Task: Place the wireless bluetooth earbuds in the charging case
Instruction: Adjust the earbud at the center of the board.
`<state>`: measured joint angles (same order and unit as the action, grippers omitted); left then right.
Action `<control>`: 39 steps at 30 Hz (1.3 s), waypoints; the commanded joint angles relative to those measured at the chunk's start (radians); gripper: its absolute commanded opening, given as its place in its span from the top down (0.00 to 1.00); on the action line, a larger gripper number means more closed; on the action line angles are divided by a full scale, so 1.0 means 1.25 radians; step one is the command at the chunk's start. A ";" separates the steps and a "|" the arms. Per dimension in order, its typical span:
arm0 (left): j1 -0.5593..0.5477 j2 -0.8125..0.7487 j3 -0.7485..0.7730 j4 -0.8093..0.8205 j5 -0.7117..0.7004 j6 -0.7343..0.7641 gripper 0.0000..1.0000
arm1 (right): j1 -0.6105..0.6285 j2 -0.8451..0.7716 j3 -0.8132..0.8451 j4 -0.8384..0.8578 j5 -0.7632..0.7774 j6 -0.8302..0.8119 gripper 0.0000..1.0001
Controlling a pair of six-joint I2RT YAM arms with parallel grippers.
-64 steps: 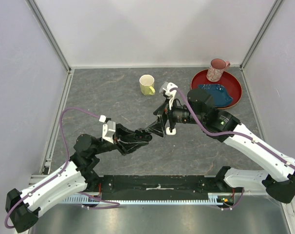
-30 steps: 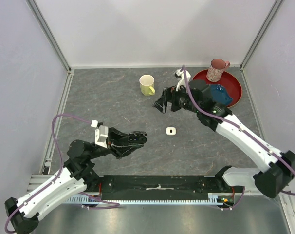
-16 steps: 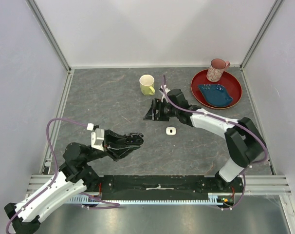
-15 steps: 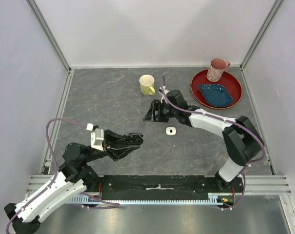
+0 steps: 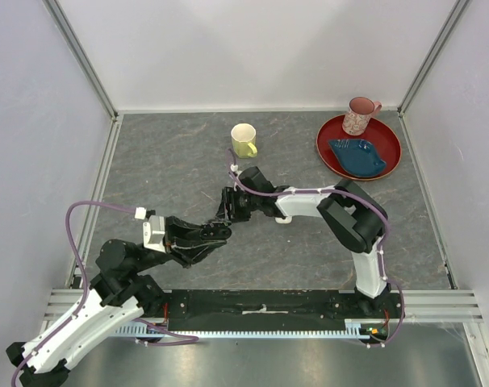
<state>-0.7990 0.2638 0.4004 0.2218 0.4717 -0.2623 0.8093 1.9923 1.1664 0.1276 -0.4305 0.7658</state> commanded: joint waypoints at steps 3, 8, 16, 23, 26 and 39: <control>-0.004 -0.027 0.022 -0.018 -0.031 0.031 0.98 | 0.004 0.058 0.067 0.051 0.004 0.011 0.44; -0.003 -0.021 0.021 -0.019 -0.034 0.034 0.98 | 0.008 0.085 0.096 0.046 0.017 0.006 0.46; -0.003 -0.017 0.022 -0.020 -0.033 0.037 0.98 | 0.030 0.124 0.127 0.007 0.041 -0.022 0.53; -0.003 -0.026 0.021 -0.027 -0.039 0.038 0.98 | 0.053 0.141 0.128 -0.012 0.073 -0.046 0.61; -0.003 -0.026 0.021 -0.028 -0.040 0.039 0.98 | 0.063 0.148 0.135 -0.032 0.092 -0.062 0.64; -0.004 -0.021 0.018 -0.027 -0.037 0.032 0.98 | 0.080 0.139 0.119 -0.074 0.149 -0.113 0.72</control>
<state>-0.7990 0.2394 0.4004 0.1703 0.4442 -0.2485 0.8959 2.1433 1.3186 0.1268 -0.3126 0.6880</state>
